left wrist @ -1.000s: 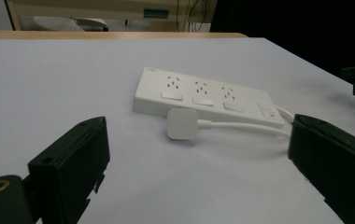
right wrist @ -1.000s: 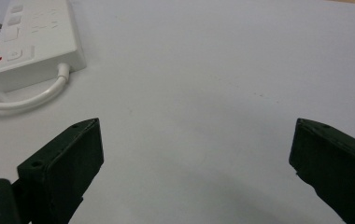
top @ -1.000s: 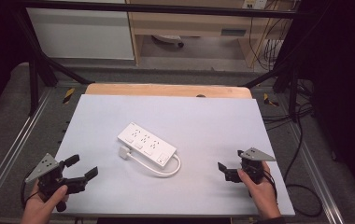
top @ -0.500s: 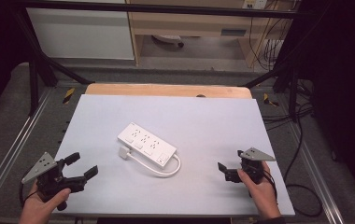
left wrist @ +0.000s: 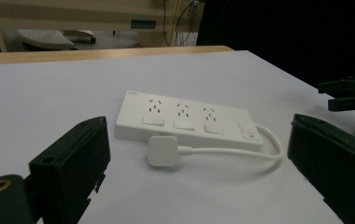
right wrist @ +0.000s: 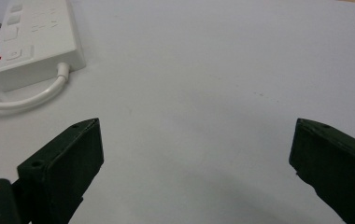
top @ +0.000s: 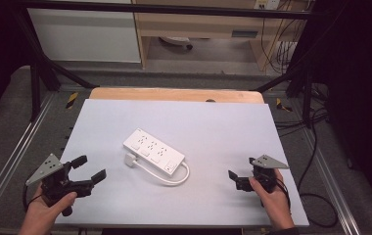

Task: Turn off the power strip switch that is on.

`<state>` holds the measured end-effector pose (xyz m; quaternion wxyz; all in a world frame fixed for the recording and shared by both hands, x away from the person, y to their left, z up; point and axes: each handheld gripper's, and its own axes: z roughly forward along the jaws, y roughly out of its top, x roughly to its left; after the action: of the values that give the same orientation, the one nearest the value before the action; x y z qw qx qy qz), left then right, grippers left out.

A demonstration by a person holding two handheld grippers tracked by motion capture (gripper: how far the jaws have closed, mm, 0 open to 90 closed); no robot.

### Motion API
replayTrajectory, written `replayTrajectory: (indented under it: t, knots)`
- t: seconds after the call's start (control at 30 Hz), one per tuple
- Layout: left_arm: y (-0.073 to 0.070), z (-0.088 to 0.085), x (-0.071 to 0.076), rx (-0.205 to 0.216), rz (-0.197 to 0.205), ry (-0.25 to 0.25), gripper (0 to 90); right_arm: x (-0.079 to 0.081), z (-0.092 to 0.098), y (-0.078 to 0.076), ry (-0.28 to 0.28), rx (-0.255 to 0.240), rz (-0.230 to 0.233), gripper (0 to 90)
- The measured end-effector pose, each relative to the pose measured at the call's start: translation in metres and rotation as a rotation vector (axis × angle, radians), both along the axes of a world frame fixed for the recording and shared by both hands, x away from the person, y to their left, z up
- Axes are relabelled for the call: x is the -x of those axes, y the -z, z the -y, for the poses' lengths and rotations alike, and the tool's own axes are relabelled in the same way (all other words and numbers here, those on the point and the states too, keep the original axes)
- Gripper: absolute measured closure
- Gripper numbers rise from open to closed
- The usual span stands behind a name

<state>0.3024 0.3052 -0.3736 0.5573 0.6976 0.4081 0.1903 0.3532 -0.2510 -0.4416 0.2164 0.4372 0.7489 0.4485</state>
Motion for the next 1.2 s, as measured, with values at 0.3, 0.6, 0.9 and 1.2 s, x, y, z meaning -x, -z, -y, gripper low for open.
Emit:
replayTrajectory:
  t: [0.3, 0.6, 0.9, 1.2]
  knots:
    - [-0.005, 0.011, -0.008, -0.019, -0.022, 0.019, 5.8, 0.000, -0.001, -0.001, -0.001, -0.002, 0.004, 3.3]
    - [-0.012, 0.023, -0.015, -0.029, -0.025, 0.041, 5.8, 0.000, -0.001, -0.001, -0.005, -0.004, 0.004, 3.2]
    - [-0.017, 0.033, -0.020, -0.045, -0.026, 0.060, 5.8, 0.000, -0.001, -0.001, -0.007, -0.002, 0.005, 3.1]
    - [-0.018, 0.044, -0.024, -0.056, -0.031, 0.082, 5.8, 0.000, -0.001, -0.001, -0.008, 0.000, 0.007, 3.1]
